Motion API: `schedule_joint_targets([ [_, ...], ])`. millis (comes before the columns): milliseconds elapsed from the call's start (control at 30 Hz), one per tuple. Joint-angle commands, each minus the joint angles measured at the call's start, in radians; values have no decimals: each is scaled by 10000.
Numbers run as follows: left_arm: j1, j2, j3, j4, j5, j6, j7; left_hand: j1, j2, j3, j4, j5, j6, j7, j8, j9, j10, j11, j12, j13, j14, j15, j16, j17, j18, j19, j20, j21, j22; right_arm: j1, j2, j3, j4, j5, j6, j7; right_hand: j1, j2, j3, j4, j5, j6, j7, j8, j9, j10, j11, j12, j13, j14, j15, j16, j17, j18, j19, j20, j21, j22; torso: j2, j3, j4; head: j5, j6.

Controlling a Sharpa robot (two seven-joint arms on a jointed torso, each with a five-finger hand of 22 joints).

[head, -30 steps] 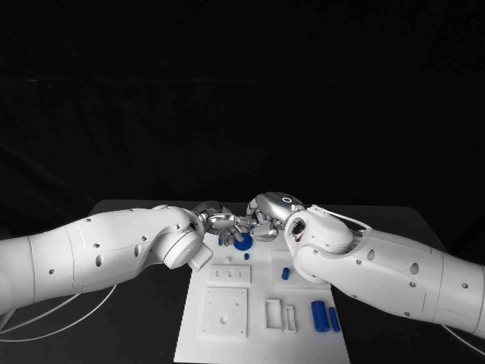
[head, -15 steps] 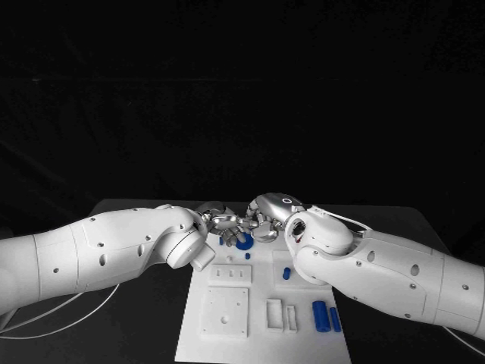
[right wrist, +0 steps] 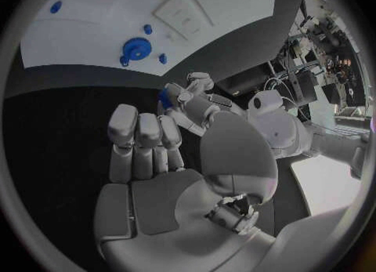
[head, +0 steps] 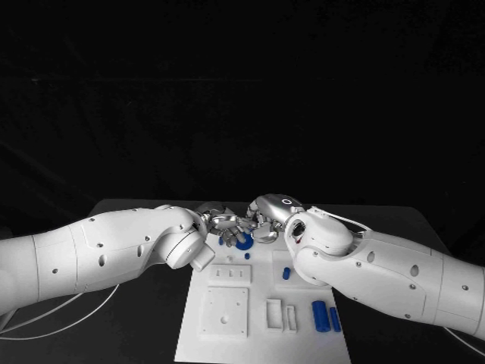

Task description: Assemble the parts on the task board

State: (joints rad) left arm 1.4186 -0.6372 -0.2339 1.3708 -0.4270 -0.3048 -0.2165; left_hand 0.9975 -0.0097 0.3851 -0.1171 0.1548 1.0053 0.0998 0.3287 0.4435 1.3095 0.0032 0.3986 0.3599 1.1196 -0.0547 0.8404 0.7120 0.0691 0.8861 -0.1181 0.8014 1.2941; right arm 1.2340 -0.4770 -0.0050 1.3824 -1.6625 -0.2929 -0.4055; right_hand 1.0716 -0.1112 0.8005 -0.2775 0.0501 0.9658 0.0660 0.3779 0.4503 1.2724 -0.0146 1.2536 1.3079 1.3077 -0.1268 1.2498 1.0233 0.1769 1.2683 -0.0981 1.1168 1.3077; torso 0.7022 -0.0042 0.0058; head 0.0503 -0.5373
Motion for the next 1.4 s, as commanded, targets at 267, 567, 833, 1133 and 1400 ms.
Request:
schedule_joint_targets([
  [267,9,-11,9,22,41,108,17,377,-19,2160,60,-953,-6,96,-131,-48,-69,66,-140,-20,-113,56,64,-168,-86,-114,-290,150,-70,-36,-24,-6,16,-139,133,-77,7,-28,53,2,32,597,230,19,176,5,-74,-3,667,19,-22,-58,-15,849,17,-40,3,74,7,-2,7,-10,-4],
  [567,-1,-45,8,11,30,70,-10,191,14,2629,-360,-770,160,35,-17,44,5,33,-127,23,-108,44,177,-227,-87,-138,-295,289,-63,-39,-53,-6,-8,-148,167,-95,6,-28,60,2,32,599,230,16,175,8,-74,0,669,20,-23,-60,-16,849,19,-38,2,73,9,1,4,-9,-21],
  [833,-10,-47,8,-1,-7,-39,-40,-52,48,2758,-399,-770,261,-7,56,113,100,-7,-82,66,-62,17,283,-242,-92,-132,-312,364,-79,-41,-60,-6,17,-118,189,-66,-5,-46,69,1,33,600,231,10,174,-14,-73,-24,655,22,-22,-63,-18,849,21,-34,-1,72,10,2,-3,-20,-23],
  [1133,-24,-53,8,-17,-106,-140,-49,-552,149,2839,-377,-866,658,-199,332,449,442,-195,226,276,163,-172,756,-153,-78,4,-465,657,-79,-42,-85,-17,-29,-33,190,-2,-348,-440,-103,204,114,638,227,-31,166,-115,-71,-148,578,45,-19,-96,-36,849,75,6,-17,52,10,3,-1,-31,-13],
  [1400,-37,-60,8,-8,-246,-227,-31,-758,199,2891,-562,-815,841,-298,433,696,572,-308,508,465,259,-322,1152,-75,-88,69,-603,918,-52,-85,-80,-58,-88,3,129,13,-726,-1096,-445,903,33,616,216,-124,147,-206,-85,-270,501,71,-38,-137,-52,849,155,-24,-82,-2,10,7,-1,-25,-30],
])
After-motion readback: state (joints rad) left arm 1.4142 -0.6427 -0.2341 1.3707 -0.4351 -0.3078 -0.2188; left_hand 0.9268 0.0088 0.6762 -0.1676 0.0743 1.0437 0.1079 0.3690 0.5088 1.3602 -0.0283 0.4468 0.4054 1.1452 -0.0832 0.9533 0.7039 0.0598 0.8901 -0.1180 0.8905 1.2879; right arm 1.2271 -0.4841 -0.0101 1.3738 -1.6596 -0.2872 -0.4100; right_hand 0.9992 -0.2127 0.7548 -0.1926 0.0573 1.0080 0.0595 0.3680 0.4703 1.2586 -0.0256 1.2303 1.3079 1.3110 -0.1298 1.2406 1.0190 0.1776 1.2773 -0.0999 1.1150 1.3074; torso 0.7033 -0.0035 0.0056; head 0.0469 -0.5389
